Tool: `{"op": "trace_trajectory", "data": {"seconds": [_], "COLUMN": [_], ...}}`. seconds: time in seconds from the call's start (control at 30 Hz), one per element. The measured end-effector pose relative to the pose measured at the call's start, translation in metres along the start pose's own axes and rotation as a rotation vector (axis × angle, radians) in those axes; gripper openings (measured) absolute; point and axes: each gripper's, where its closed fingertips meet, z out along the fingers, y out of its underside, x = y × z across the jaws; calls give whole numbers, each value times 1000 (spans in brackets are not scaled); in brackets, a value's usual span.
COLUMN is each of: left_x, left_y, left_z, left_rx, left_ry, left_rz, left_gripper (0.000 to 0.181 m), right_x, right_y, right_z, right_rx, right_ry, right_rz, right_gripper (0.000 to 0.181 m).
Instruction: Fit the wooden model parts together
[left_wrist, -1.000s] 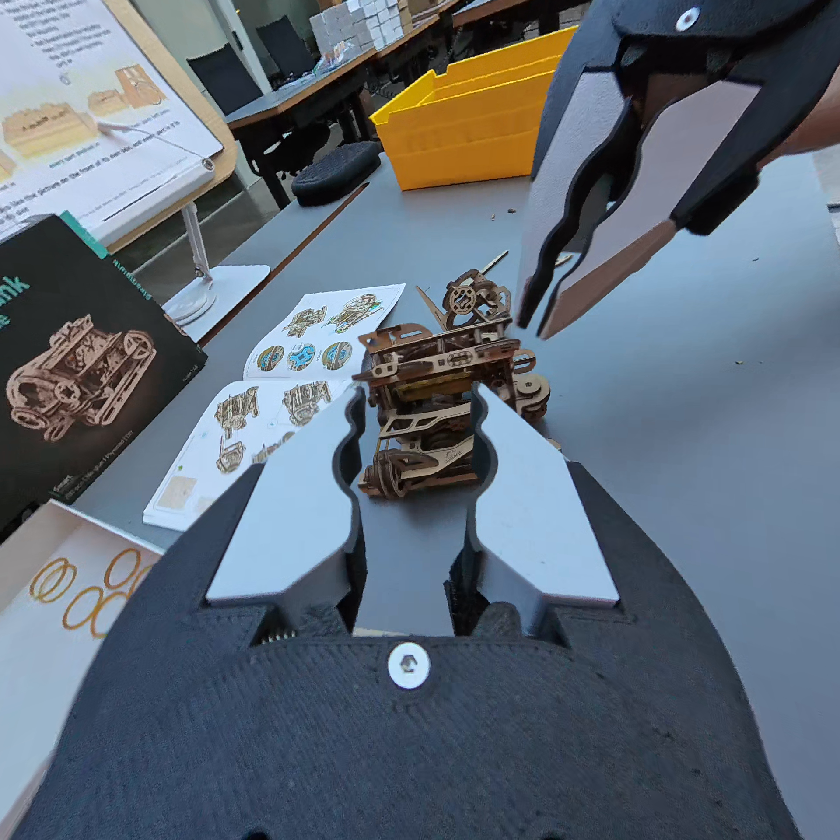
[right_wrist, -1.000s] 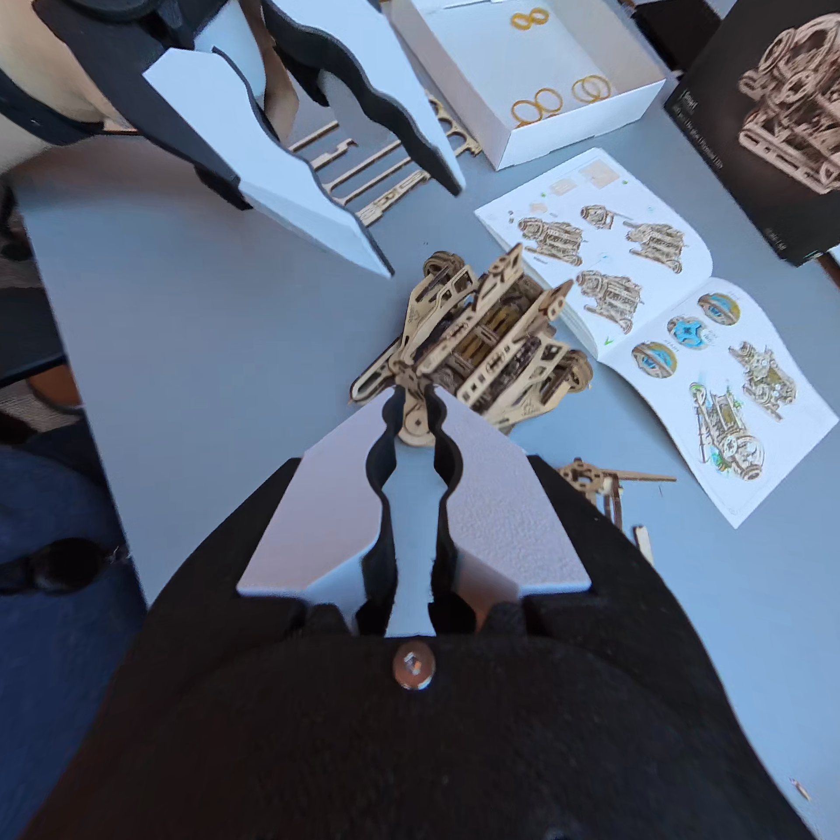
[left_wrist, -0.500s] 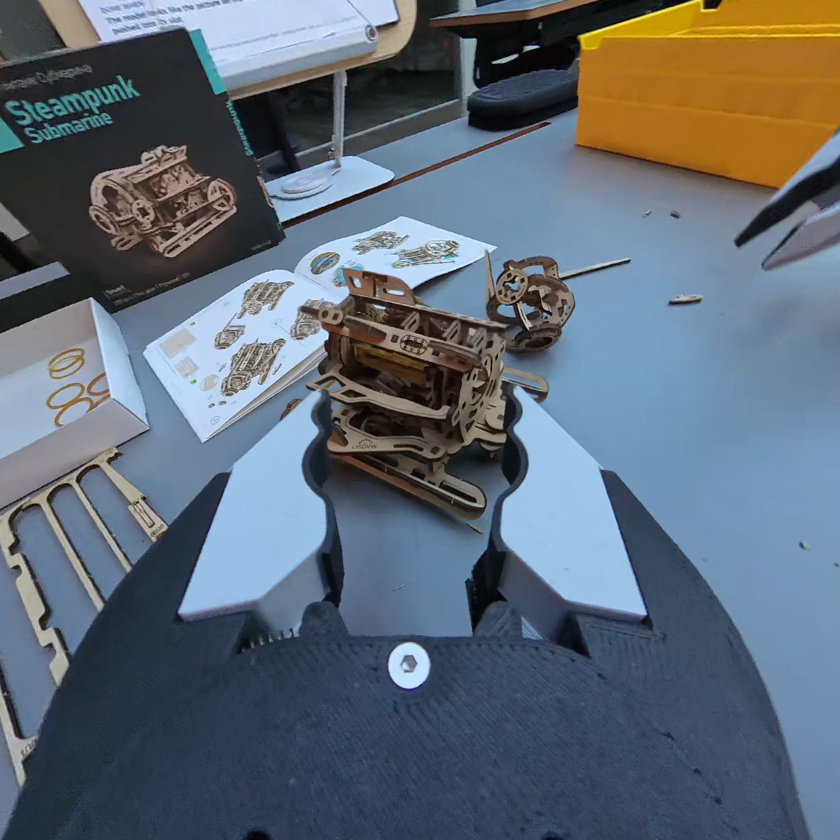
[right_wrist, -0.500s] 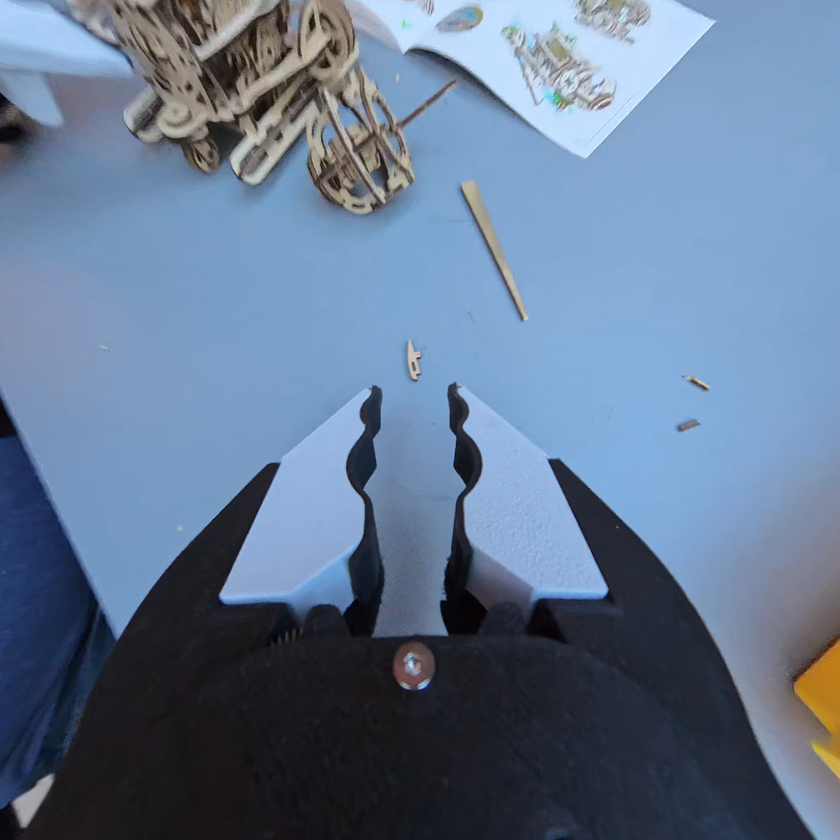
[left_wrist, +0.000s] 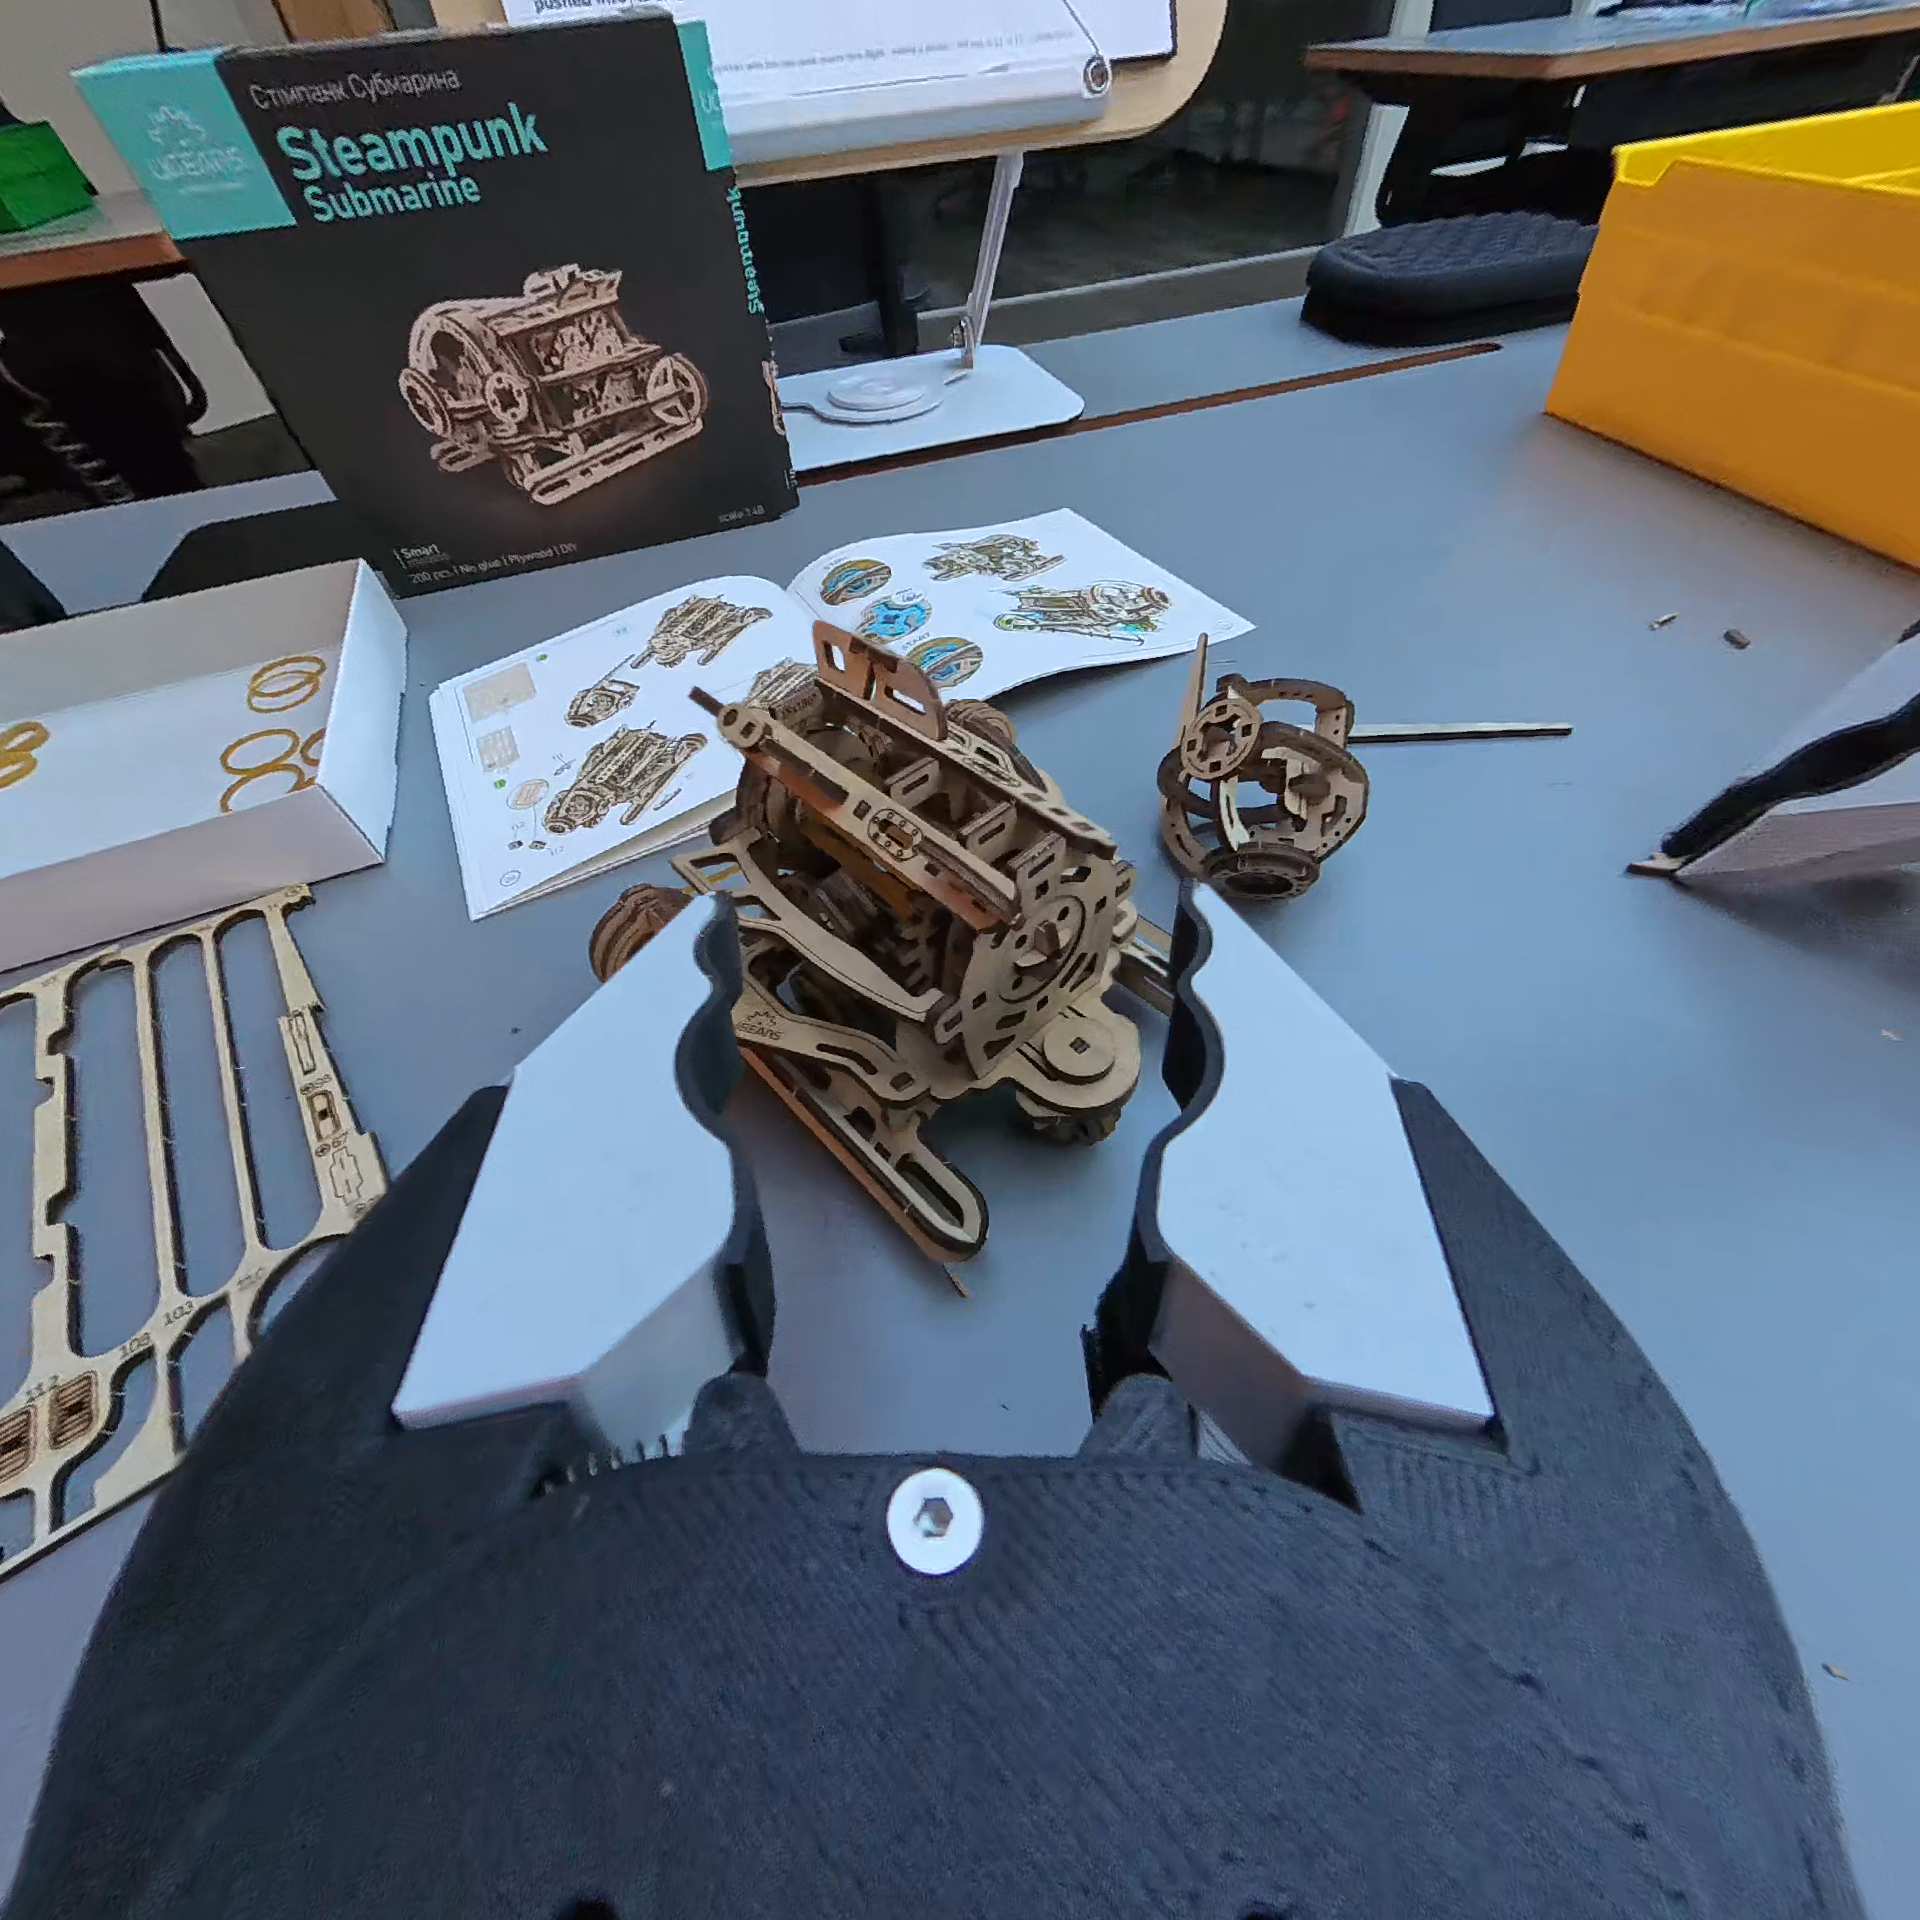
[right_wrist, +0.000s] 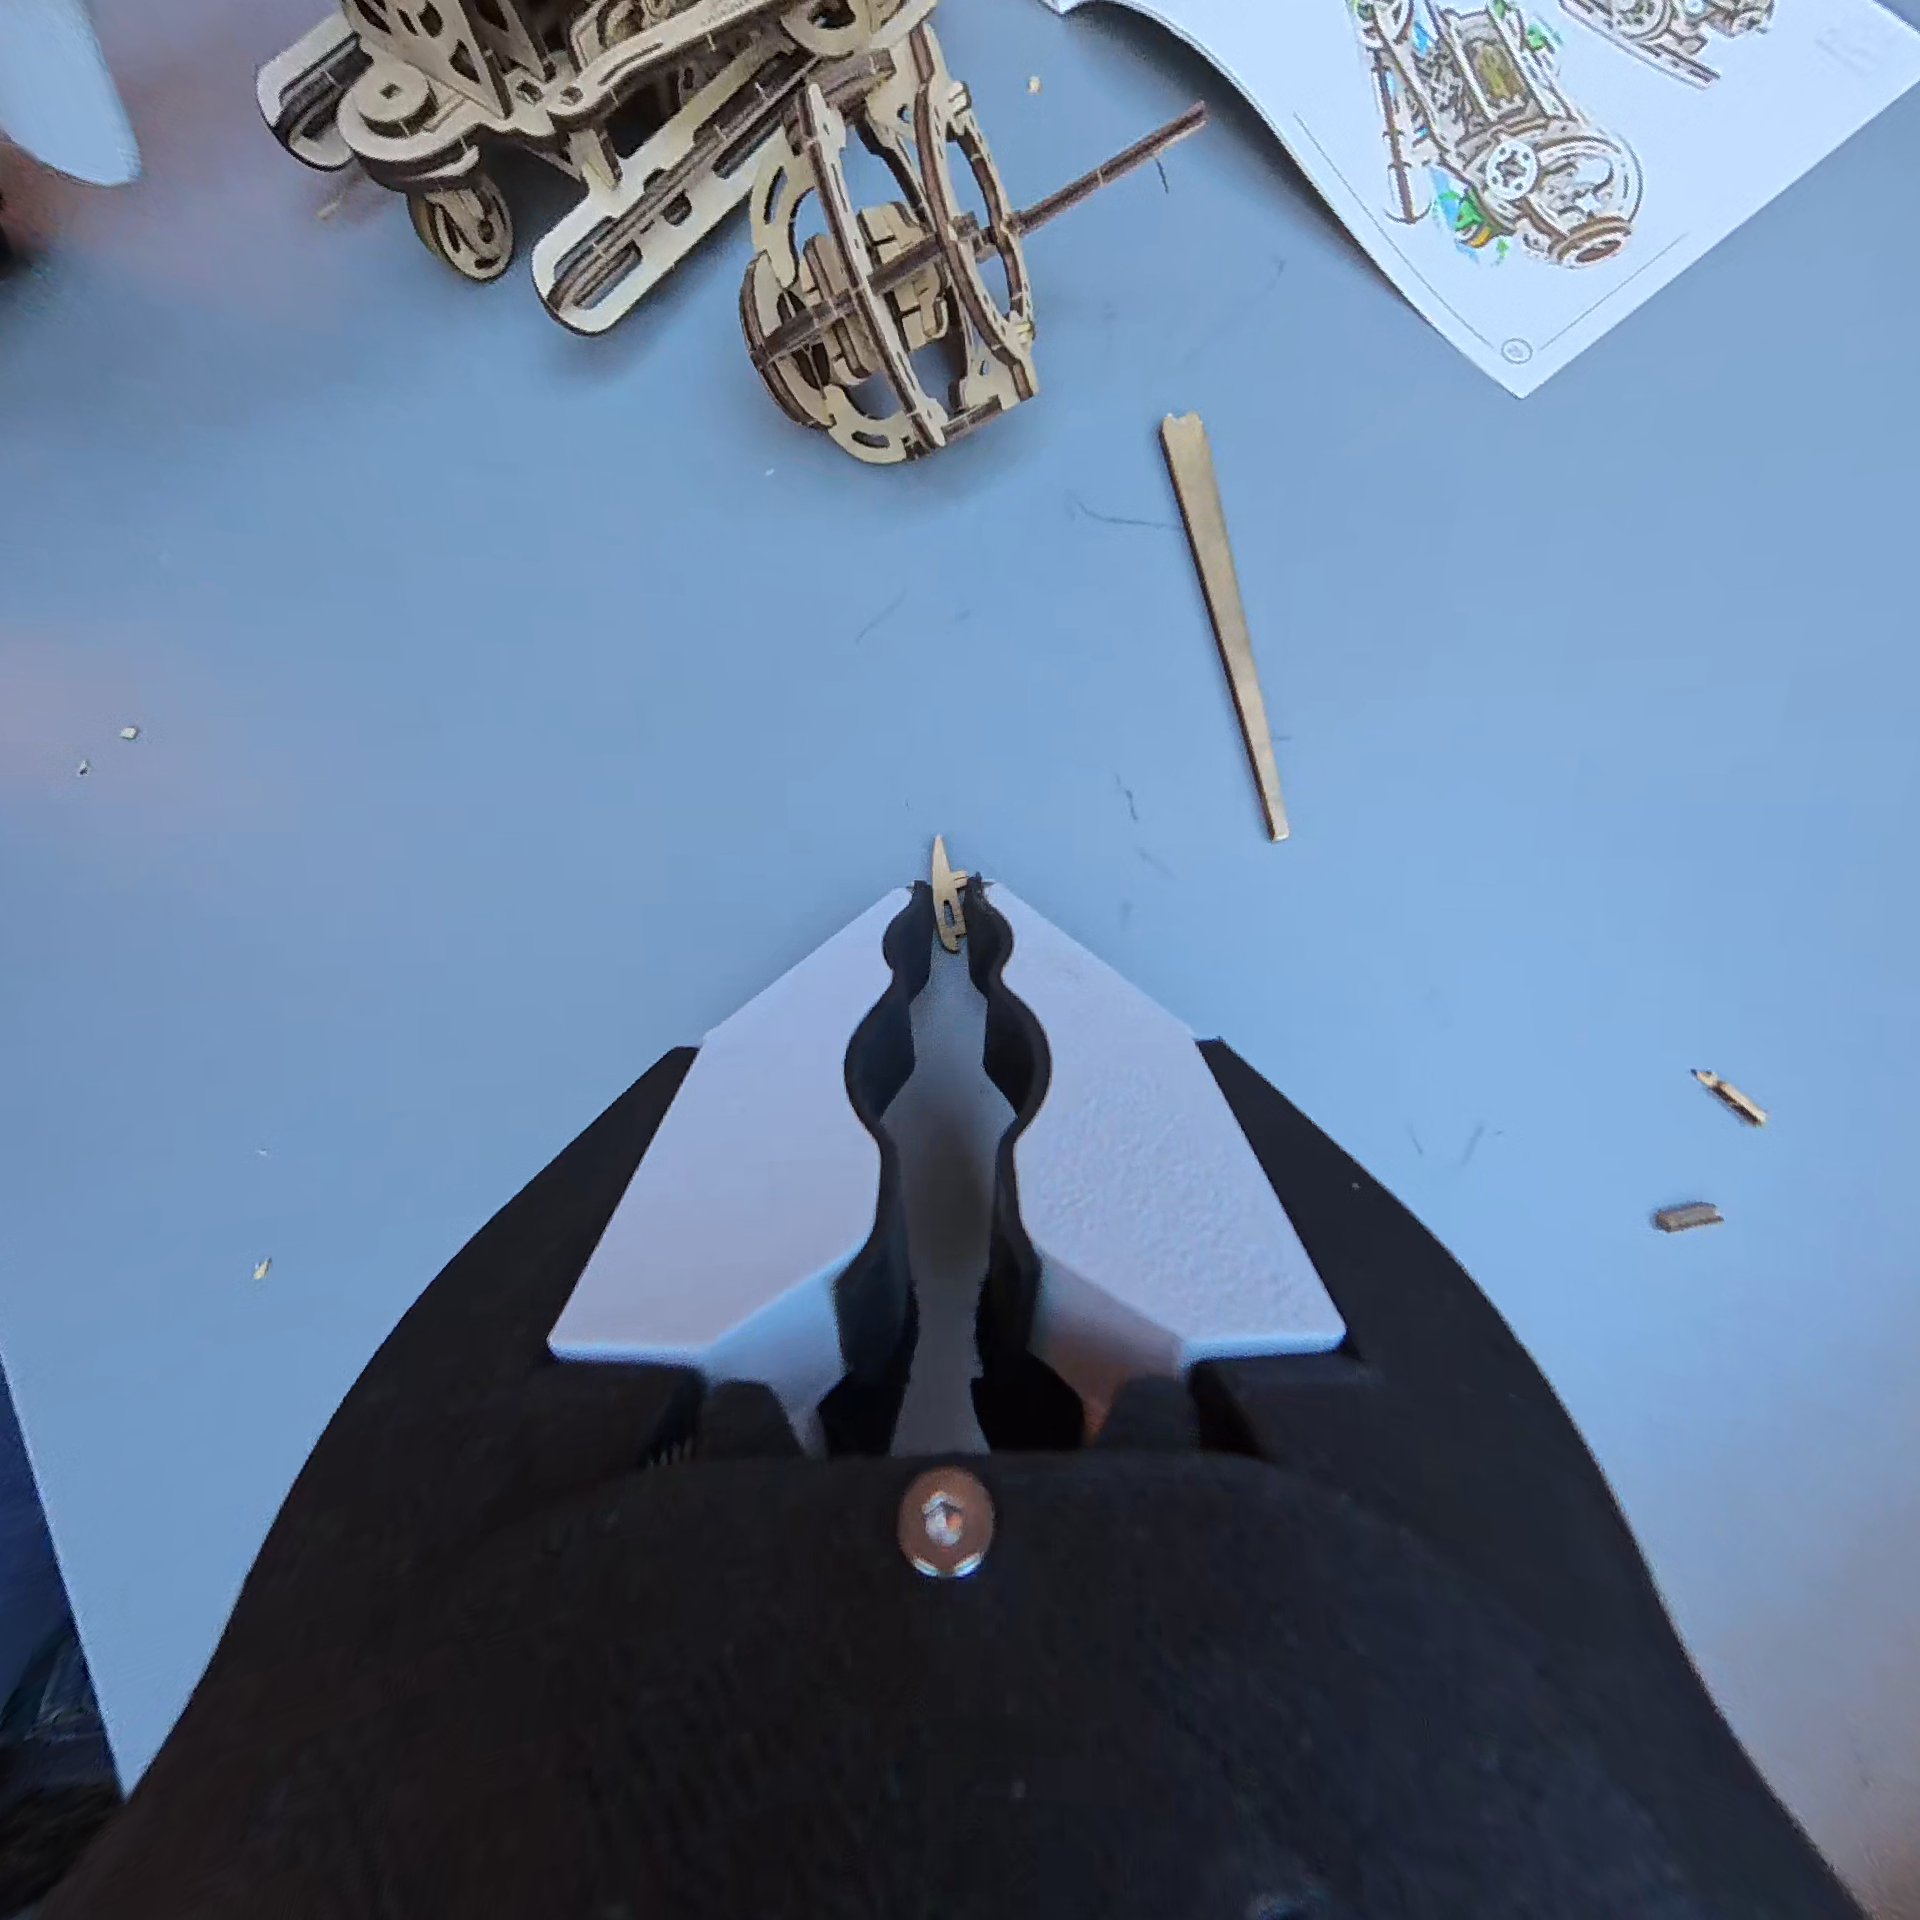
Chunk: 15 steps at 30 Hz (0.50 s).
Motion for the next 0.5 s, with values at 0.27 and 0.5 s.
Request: {"op": "trace_trajectory", "data": {"seconds": [0.27, 0.5], "left_x": [-1, -12], "left_y": [3, 4], "left_z": [3, -4], "left_rx": [-20, -15], "left_ry": [19, 70], "left_rz": [86, 172], "left_gripper": [52, 51], "right_x": [0, 0], "right_y": [0, 0], "right_z": [-1, -1], "right_rx": [51, 53], "right_ry": [-15, -4], "right_rz": [8, -15], "right_gripper": [4, 4]}}
